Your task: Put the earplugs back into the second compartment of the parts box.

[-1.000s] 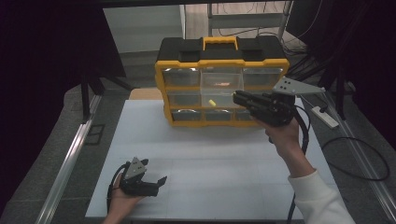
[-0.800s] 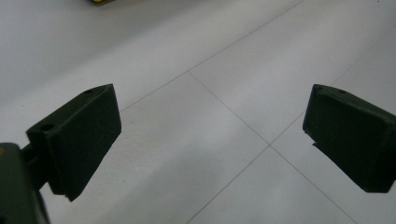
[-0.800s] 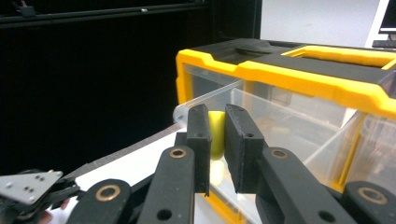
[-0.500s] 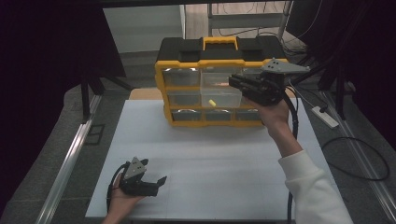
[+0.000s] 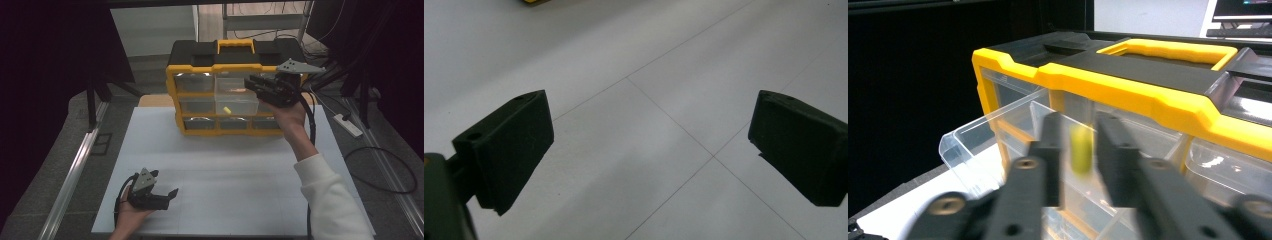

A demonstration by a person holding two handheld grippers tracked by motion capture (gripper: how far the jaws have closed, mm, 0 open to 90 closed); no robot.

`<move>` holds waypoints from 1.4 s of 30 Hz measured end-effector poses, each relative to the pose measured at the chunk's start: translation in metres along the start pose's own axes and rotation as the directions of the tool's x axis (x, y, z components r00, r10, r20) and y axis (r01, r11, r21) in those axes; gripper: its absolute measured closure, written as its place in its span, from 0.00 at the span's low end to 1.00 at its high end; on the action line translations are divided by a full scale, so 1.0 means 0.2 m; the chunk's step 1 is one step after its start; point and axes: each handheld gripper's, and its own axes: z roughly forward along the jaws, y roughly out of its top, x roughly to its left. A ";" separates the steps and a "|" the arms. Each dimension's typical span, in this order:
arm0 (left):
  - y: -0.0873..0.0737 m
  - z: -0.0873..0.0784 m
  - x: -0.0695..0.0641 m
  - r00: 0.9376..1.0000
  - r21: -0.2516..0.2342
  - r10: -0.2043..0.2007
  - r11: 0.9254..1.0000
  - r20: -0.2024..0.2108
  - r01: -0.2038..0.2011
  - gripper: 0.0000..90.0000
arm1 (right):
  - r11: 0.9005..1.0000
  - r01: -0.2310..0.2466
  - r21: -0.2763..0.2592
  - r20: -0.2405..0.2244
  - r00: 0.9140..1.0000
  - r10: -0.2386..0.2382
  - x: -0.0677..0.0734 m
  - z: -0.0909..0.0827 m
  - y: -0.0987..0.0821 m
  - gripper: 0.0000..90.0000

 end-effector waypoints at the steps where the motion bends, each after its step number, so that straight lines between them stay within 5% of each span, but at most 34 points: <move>1: 0.00 0.00 0.00 1.000 -0.001 -0.002 1.000 0.001 0.002 0.05 | 1.000 0.000 0.000 0.000 1.000 0.000 0.00 0.00 0.00 0.70; 5: 0.00 -0.01 0.00 1.000 -0.009 -0.006 1.000 0.005 0.006 0.05 | 0.999 0.012 -0.034 0.005 1.000 -0.011 0.02 -0.04 0.01 0.49; 20: 0.00 -0.02 -0.01 1.000 -0.012 -0.003 1.000 0.005 0.003 0.05 | 0.997 0.054 -0.061 0.002 0.999 -0.054 0.09 -0.27 -0.08 0.32; 29: 0.00 -0.03 -0.01 1.000 -0.028 0.003 1.000 0.013 -0.003 0.05 | 0.998 0.046 -0.048 0.009 0.999 -0.045 0.12 -0.45 -0.30 0.30; 42: 0.00 -0.02 -0.02 1.000 -0.028 0.015 0.999 0.018 -0.014 0.05 | 0.999 0.017 0.028 0.031 0.999 -0.018 0.11 -0.64 -0.79 0.29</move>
